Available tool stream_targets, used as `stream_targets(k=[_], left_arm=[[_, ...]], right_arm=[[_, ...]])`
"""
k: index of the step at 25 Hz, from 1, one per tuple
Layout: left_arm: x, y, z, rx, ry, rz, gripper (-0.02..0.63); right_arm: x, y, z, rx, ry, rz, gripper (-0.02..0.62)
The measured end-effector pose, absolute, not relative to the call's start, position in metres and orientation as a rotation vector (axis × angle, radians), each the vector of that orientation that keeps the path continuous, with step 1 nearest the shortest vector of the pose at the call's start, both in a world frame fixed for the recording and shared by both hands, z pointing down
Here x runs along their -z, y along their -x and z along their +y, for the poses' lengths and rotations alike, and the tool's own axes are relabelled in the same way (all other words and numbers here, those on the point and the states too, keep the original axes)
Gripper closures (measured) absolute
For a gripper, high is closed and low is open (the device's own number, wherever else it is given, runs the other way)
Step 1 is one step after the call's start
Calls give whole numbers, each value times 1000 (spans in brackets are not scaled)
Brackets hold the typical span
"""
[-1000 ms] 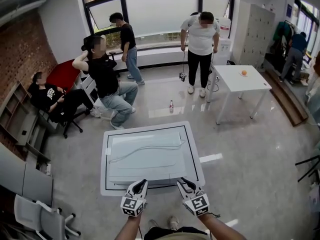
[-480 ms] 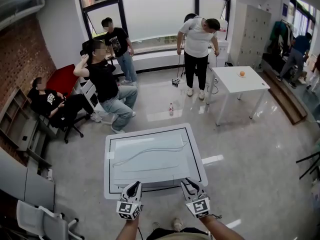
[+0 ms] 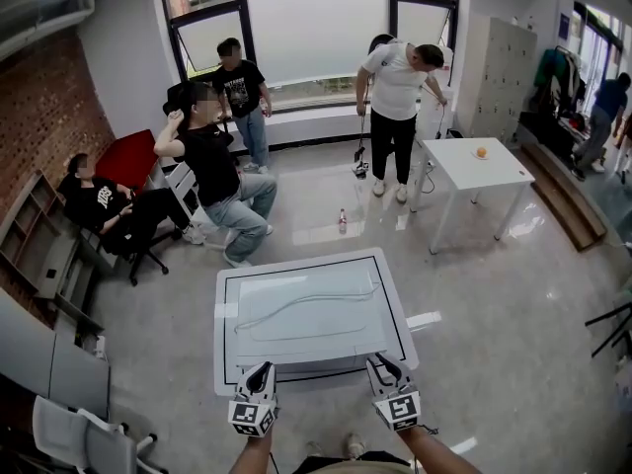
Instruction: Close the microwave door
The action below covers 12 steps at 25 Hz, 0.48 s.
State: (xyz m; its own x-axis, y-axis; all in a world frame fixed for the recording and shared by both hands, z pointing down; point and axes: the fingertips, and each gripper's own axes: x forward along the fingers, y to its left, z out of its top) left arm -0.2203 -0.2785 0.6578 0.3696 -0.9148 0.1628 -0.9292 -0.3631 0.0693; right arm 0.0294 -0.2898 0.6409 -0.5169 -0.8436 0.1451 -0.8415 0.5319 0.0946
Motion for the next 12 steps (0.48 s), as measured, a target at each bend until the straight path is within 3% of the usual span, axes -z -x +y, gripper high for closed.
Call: stream_targets(k=[12], left_arm=[[-661,236,-272,-144,-2462,-1685,597]], right_arm=[[-643,-19,-287,-7,-1437,-2598,526]])
